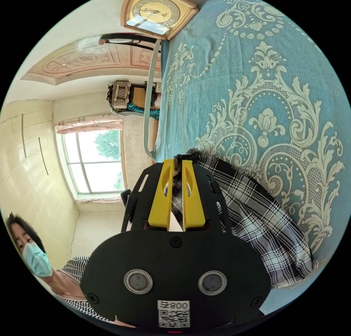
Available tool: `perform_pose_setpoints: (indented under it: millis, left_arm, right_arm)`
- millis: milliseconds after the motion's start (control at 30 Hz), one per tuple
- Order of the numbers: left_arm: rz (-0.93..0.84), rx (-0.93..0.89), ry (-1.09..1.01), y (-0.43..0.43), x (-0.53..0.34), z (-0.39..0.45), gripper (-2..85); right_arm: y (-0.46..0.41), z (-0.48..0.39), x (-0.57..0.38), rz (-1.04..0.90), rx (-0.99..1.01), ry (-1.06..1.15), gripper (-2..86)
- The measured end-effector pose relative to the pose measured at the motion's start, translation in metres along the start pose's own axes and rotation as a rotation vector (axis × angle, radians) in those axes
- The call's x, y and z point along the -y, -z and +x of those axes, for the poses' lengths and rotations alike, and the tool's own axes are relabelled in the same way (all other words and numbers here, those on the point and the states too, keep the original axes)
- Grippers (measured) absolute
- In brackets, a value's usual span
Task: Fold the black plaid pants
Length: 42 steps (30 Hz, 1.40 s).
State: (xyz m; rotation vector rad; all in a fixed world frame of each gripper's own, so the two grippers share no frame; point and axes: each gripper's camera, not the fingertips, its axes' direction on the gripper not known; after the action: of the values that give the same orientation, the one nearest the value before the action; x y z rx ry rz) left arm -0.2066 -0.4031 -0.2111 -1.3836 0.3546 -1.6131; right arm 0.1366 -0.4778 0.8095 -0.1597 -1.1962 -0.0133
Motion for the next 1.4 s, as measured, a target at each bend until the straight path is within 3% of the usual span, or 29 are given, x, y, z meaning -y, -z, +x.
perform_pose_setpoints:
  millis: [233, 333, 500, 633, 800, 867, 933, 1133, 1267, 1400]
  left_arm:
    - [0.199, 0.137, -0.038, 0.028, -0.022, 0.033, 1.0]
    - [0.139, 0.181, -0.151, 0.009, -0.018, 0.064, 0.5]
    - [-0.034, 0.386, -0.161, -0.043, -0.001, 0.073, 0.2]
    - [-0.003, 0.406, -0.176, -0.046, -0.005, 0.091, 0.2]
    - [-0.018, 0.458, -0.32, -0.068, -0.018, 0.12, 0.2]
    - [-0.105, 0.47, -0.282, -0.096, -0.016, 0.113, 0.2]
    - [-0.073, 0.423, -0.273, -0.098, -0.017, 0.112, 0.3]
    - [-0.108, 0.347, -0.227, -0.106, -0.015, 0.107, 0.2]
    - [0.006, 0.349, -0.262, -0.091, -0.032, 0.125, 0.1]
    - [0.006, 0.291, -0.352, -0.097, -0.052, 0.144, 0.1]
  right_arm:
    - [0.004, -0.047, -0.023, 0.047, -0.038, 0.15, 0.5]
    - [-0.026, -0.069, -0.02, -0.038, -0.165, 0.207, 0.2]
    - [-0.093, -0.102, -0.009, -0.206, -0.594, 0.341, 0.1]
    - [-0.108, -0.124, -0.012, -0.241, -0.673, 0.396, 0.0]
    - [-0.102, -0.164, -0.044, -0.11, -0.751, 0.562, 0.0]
    - [-0.118, -0.158, -0.043, -0.182, -0.809, 0.553, 0.0]
    - [-0.14, -0.143, -0.039, -0.304, -0.871, 0.524, -0.1]
    - [-0.141, -0.143, -0.035, -0.312, -0.826, 0.52, 0.0]
    - [-0.114, -0.146, -0.048, -0.245, -0.824, 0.514, 0.2]
    - [-0.059, -0.129, -0.084, -0.135, -0.659, 0.437, 0.2]
